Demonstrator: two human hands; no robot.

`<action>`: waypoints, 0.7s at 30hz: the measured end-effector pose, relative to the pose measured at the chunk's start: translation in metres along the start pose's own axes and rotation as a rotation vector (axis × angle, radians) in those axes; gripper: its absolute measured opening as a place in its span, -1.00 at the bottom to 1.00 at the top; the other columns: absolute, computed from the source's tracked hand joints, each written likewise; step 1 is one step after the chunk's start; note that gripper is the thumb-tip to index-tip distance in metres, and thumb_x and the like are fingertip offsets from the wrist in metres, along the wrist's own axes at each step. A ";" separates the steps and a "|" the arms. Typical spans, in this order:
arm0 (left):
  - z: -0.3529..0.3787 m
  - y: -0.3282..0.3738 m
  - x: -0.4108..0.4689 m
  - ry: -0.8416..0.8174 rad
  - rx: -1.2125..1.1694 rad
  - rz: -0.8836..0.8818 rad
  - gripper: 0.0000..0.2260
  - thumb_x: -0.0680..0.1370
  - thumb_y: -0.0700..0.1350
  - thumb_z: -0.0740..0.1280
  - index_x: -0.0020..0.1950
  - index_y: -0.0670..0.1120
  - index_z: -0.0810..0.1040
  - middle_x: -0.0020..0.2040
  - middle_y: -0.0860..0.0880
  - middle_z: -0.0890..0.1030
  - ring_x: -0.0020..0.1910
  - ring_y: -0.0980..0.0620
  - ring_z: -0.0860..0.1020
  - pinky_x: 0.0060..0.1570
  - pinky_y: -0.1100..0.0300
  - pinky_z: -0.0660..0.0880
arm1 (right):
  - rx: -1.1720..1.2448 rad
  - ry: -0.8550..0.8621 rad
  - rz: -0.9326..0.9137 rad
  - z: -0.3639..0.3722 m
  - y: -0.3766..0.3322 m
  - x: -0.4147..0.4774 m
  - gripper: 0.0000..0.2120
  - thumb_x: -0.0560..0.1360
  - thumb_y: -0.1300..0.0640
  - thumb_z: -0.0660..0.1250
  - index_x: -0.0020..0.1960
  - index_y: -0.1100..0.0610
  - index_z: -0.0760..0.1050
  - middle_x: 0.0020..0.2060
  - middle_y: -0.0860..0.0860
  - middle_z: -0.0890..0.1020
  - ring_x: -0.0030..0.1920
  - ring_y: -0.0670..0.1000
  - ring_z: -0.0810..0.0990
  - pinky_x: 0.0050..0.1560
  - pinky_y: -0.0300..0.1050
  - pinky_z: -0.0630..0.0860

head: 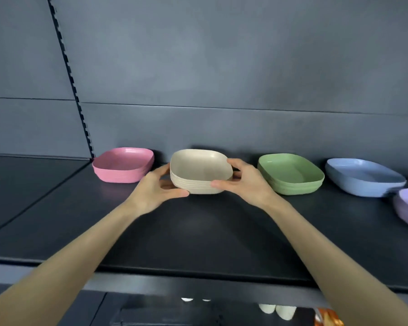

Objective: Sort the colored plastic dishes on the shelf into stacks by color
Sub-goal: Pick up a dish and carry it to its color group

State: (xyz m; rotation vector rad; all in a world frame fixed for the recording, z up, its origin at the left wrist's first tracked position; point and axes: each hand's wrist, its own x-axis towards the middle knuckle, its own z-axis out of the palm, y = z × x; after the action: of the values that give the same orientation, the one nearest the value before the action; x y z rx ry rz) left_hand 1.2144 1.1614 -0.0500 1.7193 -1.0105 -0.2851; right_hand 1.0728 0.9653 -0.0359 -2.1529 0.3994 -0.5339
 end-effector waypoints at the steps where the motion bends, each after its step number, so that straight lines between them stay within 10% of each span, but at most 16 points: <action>1: -0.006 -0.007 0.005 -0.012 0.009 -0.001 -0.42 0.32 -0.22 0.56 0.30 -0.05 0.47 0.17 0.02 0.62 0.05 0.07 0.64 0.18 0.05 0.52 | -0.004 0.008 0.015 0.006 -0.001 0.004 0.04 0.04 -0.35 0.51 0.40 0.08 0.35 0.18 -0.08 0.59 0.17 -0.07 0.57 0.23 0.00 0.51; 13: -0.038 -0.053 0.038 -0.004 0.121 -0.005 -0.53 0.33 -0.12 0.55 0.21 -0.09 0.53 0.05 0.05 0.66 0.06 0.07 0.62 0.15 -0.03 0.52 | -0.093 -0.015 0.080 0.042 -0.016 0.047 0.00 0.12 -0.28 0.53 0.43 0.13 0.32 0.31 -0.03 0.50 0.27 -0.01 0.50 0.30 -0.01 0.45; 21: -0.035 -0.058 0.037 0.095 0.057 -0.006 -0.55 0.35 -0.27 0.52 0.21 -0.12 0.55 0.06 0.09 0.65 0.08 0.20 0.59 0.15 0.25 0.48 | -0.058 0.002 0.069 0.053 -0.003 0.054 0.02 0.06 -0.33 0.50 0.40 0.11 0.35 0.24 -0.06 0.55 0.21 -0.06 0.54 0.27 -0.02 0.49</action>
State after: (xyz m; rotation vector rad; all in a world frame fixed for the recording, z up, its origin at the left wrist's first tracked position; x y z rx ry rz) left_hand 1.2871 1.1610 -0.0767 1.7705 -0.9521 -0.1776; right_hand 1.1459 0.9777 -0.0498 -2.1852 0.4936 -0.4905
